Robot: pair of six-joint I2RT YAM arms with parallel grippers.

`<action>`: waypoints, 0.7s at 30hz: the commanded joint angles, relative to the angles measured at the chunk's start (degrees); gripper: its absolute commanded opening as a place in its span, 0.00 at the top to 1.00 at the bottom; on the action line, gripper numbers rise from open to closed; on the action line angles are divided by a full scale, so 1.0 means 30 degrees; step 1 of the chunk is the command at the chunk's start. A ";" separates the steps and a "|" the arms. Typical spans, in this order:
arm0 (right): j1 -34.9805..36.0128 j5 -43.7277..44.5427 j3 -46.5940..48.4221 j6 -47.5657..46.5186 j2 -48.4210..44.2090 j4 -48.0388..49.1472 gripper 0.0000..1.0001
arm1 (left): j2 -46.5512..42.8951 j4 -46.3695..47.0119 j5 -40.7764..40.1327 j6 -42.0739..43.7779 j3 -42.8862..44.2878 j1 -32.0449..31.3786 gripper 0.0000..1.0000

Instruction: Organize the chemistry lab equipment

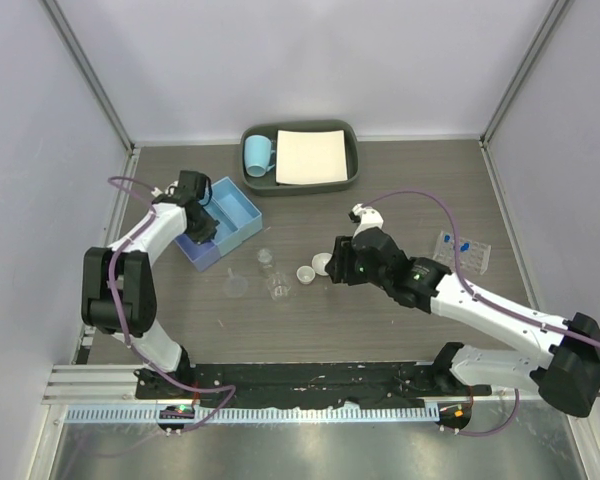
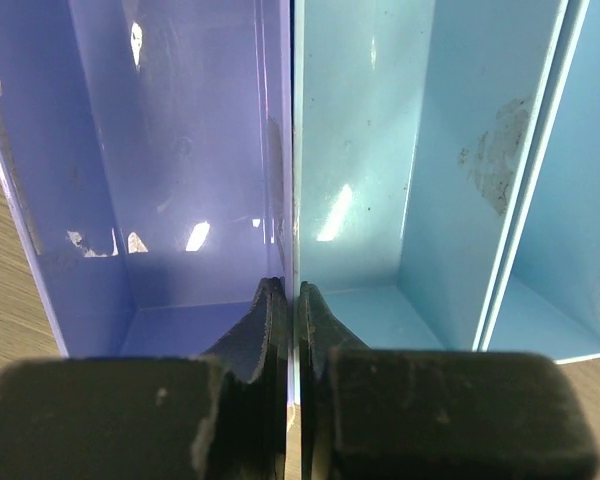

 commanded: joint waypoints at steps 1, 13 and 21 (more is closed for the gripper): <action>0.0128 0.0099 -0.0228 0.0086 -0.1257 -0.0498 0.50 | 0.0046 -0.0491 0.1756 0.0908 -0.1023 -0.1338 1.00; 0.0187 -0.0077 -0.1312 0.0261 -0.3045 -0.2021 0.50 | -0.0627 0.1294 0.2197 0.0206 -0.2808 -0.4033 1.00; 0.0216 -0.0019 -0.1927 0.0174 -0.3515 -0.2286 0.50 | 0.0162 0.2584 0.1934 -0.0380 -0.2957 -0.7020 1.00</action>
